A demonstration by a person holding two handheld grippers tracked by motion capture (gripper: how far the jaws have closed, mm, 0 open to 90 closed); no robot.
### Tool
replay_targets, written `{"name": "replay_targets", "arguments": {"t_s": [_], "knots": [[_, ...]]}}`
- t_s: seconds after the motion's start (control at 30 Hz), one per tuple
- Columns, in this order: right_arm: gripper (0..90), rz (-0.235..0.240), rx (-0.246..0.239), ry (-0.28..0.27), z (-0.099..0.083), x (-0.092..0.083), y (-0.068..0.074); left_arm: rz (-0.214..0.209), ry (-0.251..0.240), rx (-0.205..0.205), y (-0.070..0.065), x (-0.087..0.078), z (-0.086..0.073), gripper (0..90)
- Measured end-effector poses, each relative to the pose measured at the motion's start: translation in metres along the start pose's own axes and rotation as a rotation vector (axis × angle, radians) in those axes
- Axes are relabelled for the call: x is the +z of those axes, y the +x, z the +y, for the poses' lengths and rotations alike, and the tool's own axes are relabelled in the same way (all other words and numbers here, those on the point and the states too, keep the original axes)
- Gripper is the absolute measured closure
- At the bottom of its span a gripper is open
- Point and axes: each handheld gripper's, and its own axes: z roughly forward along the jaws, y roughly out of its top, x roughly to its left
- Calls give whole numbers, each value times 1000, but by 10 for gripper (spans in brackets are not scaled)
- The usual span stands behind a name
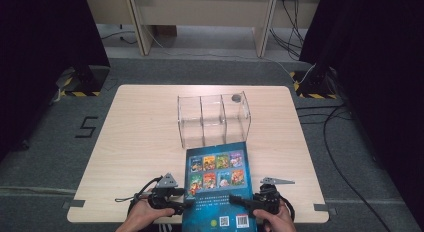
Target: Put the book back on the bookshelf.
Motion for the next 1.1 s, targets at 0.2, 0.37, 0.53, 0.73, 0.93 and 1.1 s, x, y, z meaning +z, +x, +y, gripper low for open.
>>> {"name": "replay_targets", "arguments": {"t_s": [0.2, 0.37, 0.53, 0.73, 0.93, 1.1], "knots": [[548, -29, -54, -12, 0, -4, 6, -6, 4, 0, 0, -1, 0, 358], [549, -40, -140, -36, 0, -8, 13, -15, -2, -28, 2, -1, 0, 301], [555, -45, -230, -63, 1, -11, 20, -42, -9, -63, 6, -3, -1, 253], [558, -39, -331, -80, 5, -14, 26, -75, -15, -70, 10, -3, 1, 201], [565, -29, -419, -94, 9, -14, 31, -75, -47, -40, 2, -6, 7, 254], [638, 16, -435, -115, 16, -17, 36, -35, -65, -1, -5, -12, 13, 285]]}}
